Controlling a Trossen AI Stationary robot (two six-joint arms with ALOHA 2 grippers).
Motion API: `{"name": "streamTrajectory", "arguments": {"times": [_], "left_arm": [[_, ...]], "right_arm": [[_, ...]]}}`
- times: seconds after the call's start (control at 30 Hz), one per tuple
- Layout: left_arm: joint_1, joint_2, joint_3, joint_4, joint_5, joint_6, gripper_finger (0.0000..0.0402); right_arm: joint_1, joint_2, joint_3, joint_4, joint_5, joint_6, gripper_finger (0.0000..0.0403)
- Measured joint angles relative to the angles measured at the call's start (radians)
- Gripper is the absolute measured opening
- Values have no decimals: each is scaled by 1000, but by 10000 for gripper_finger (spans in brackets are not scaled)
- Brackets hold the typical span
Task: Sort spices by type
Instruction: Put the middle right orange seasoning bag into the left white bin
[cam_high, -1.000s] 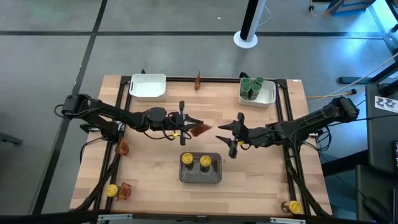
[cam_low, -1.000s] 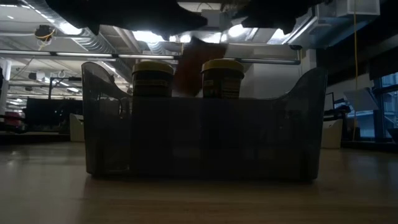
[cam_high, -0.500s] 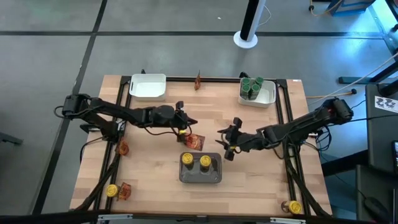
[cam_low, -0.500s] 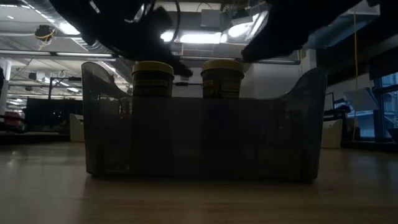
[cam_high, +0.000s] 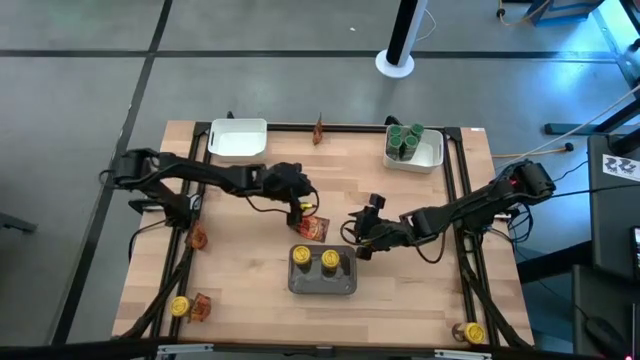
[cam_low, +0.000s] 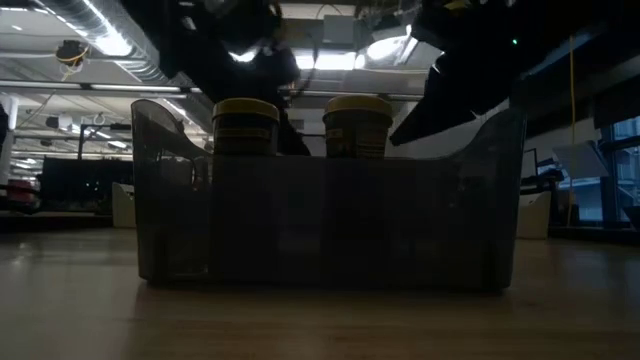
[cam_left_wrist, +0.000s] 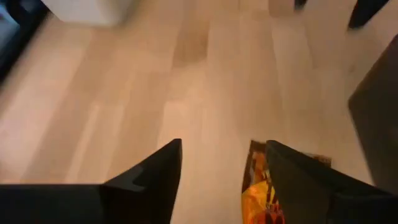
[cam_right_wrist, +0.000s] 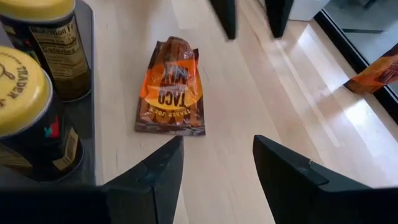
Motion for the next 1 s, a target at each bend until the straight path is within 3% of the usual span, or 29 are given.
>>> {"name": "streamTrajectory", "arguments": {"times": [0.4, 0.73, 0.87, 1.0], "left_arm": [[-32, 261, 147, -166, 1, -12, 224], [-38, 314, 149, -200, 7, 11, 221], [-42, 321, 151, -201, 7, 42, 190], [-42, 333, 152, -206, 8, 62, 130]], "right_arm": [[0, 0, 0, 3, -7, -4, 195], [0, -1, 0, 6, -8, -4, 195], [0, -1, 0, 9, -8, -5, 195], [0, -1, 0, 7, -8, -5, 195]]}}
